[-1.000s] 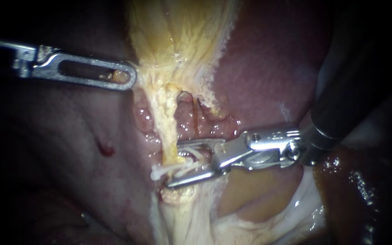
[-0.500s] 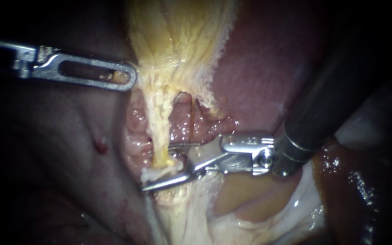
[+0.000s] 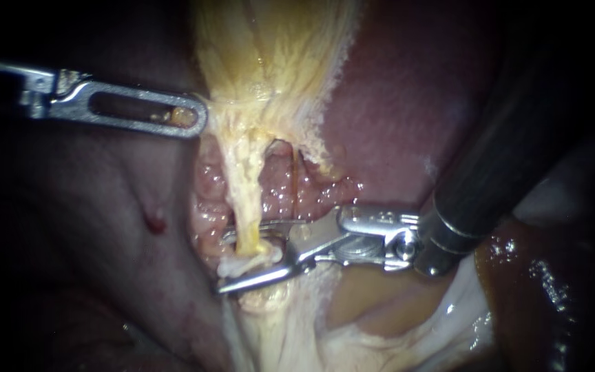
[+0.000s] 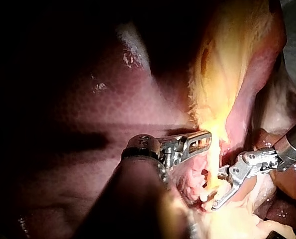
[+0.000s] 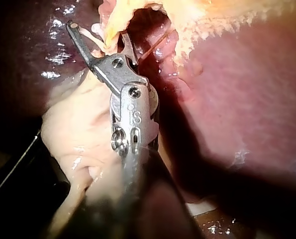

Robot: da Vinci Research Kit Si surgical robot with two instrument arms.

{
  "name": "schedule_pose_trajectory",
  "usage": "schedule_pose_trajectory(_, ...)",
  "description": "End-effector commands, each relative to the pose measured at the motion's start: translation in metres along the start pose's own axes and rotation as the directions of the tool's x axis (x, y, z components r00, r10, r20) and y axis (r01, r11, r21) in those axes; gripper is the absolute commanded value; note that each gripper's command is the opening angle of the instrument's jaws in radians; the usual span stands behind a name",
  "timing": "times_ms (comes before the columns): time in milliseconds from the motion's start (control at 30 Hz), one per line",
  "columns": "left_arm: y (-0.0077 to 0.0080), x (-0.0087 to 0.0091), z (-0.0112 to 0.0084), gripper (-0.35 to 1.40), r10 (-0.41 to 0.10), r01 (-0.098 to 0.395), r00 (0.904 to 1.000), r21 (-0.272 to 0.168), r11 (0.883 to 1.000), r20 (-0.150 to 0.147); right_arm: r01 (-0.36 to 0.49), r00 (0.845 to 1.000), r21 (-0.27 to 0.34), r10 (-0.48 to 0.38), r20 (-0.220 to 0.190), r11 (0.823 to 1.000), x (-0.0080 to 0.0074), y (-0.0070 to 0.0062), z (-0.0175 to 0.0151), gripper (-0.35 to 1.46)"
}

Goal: Clipping second clip left tube

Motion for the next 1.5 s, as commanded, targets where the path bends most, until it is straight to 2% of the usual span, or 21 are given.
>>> schedule_pose_trajectory(33,0.0,0.0,0.0,-0.35,0.0,0.0,1.0,0.001,1.0,0.0,-0.005,1.0,0.006,0.005,-0.004,1.0,-0.0001,-0.0002,0.0003,0.5)
schedule_pose_trajectory(467,0.0002,-0.0001,0.0001,-0.35,0.0,0.0,1.0,0.001,1.0,-0.001,-0.048,0.998,0.124,0.053,-0.037,0.991,0.0007,-0.0027,0.0022,0.5)
schedule_pose_trajectory(800,0.0003,-0.0001,0.0001,-0.35,0.001,-0.001,1.0,0.001,1.0,-0.001,-0.06,0.996,0.192,0.071,-0.048,0.979,0.001,-0.0037,0.0026,0.49)
schedule_pose_trajectory(933,0.0004,0.0,0.0001,-0.35,0.001,-0.001,1.0,0.001,1.0,-0.001,-0.063,0.996,0.206,0.075,-0.052,0.976,0.0011,-0.0039,0.0027,0.49)
schedule_pose_trajectory(1300,0.0004,0.0,0.0002,-0.35,0.001,-0.001,1.0,0.001,1.0,0.0,-0.069,0.995,0.195,0.081,-0.056,0.978,0.0011,-0.0035,0.0024,0.41)
schedule_pose_trajectory(1500,0.0004,0.0,0.0002,-0.35,0.001,-0.001,1.0,0.001,1.0,0.0,-0.072,0.995,0.187,0.083,-0.055,0.98,0.0008,-0.0031,0.0017,0.24)
